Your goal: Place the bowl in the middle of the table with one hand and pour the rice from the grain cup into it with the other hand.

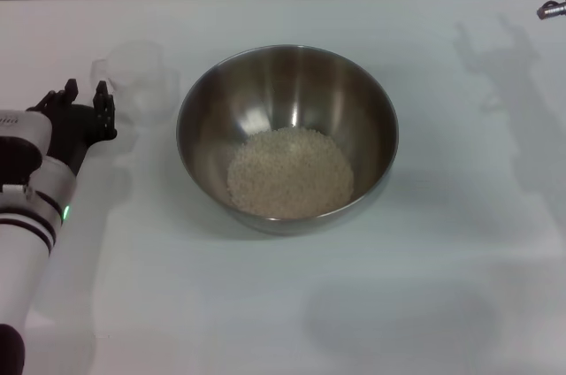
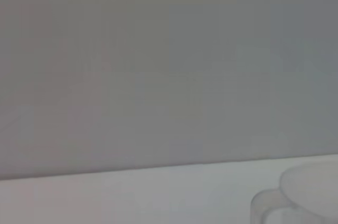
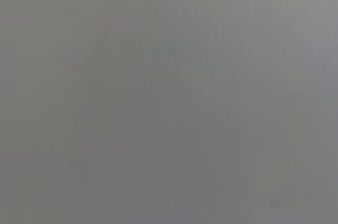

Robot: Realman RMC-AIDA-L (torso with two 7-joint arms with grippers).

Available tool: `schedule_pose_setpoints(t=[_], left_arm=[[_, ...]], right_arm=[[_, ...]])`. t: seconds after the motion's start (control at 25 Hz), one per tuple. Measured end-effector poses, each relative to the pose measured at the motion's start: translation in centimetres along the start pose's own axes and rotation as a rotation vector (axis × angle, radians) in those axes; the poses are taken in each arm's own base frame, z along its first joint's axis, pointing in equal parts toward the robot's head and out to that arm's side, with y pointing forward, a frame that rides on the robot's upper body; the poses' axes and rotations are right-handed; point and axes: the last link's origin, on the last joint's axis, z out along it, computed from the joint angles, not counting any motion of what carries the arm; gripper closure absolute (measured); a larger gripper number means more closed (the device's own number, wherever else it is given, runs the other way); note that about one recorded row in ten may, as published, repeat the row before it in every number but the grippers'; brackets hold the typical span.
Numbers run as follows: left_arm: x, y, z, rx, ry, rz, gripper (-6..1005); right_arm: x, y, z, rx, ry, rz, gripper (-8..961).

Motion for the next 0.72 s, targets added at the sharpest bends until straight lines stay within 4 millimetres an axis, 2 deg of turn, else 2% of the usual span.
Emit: schedule_pose_setpoints(t=[0.04, 0.36, 0.56, 0.64, 0.72], left_arm=[[-0.2, -0.1, -0.4, 0.004, 0.0, -0.012, 636], [-0.9, -0.3, -1.9, 0.023, -0.003, -0.044, 641], [-0.9, -1.0, -4.4, 0.075, 0.086, -0.058, 643], [-0.4, -1.7, -6.4, 0.125, 0.197, -0.053, 643], [-0.2, -1.9, -7.1, 0.136, 0.237, -0.046, 643]], right_arm=[[0.0, 0.0, 0.0, 0.0, 0.001, -0.001, 281], [0.1, -0.1, -0.1, 0.004, 0.003, -0.006, 281], [0.1, -0.4, 0.0, 0.018, 0.005, -0.009, 281], [0.1, -0.6, -0.1, 0.026, 0.007, -0.007, 281], [0.1, -0.6, -0.1, 0.029, 0.007, -0.007, 281]])
